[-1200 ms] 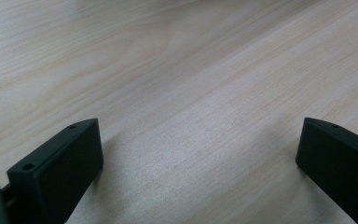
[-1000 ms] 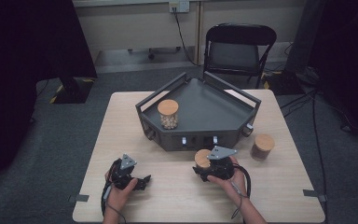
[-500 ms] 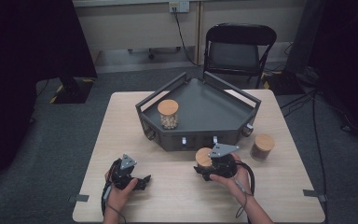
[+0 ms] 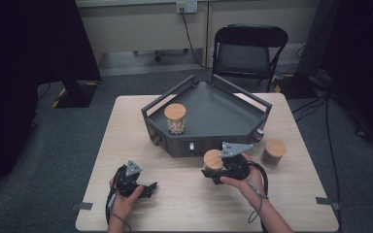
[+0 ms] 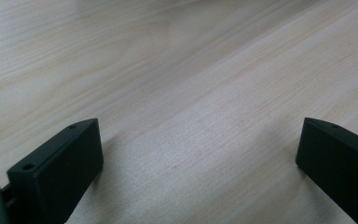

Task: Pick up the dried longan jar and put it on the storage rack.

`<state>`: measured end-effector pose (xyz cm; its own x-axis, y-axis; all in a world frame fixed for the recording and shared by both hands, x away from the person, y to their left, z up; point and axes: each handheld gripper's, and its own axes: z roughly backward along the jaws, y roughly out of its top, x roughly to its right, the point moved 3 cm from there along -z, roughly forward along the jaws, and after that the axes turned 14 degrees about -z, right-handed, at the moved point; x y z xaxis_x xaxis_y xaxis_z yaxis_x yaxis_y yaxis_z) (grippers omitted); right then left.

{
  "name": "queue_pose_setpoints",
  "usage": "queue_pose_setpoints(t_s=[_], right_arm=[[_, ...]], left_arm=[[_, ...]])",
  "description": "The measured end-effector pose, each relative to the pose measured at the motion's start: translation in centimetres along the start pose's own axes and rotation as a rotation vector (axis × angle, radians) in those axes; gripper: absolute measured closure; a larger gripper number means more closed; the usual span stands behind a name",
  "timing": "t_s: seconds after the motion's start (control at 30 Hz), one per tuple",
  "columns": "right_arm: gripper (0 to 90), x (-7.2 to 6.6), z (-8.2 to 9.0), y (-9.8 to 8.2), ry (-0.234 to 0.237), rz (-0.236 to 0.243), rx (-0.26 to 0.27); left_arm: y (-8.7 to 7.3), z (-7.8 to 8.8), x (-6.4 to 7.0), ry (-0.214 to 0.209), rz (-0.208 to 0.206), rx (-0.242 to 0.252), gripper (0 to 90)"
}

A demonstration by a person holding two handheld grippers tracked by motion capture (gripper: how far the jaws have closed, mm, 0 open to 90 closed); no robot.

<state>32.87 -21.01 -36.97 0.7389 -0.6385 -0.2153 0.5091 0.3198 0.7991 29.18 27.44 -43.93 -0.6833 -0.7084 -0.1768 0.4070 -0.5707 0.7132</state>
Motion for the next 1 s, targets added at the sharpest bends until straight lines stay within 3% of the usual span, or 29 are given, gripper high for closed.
queue_pose_setpoints(t_s=[1.0], right_arm=[[25.6,0.2,0.8,4.6,0.046,0.018,-0.039]], left_arm=[[0.0,0.0,0.0,0.0,0.0,0.0,0.1]])
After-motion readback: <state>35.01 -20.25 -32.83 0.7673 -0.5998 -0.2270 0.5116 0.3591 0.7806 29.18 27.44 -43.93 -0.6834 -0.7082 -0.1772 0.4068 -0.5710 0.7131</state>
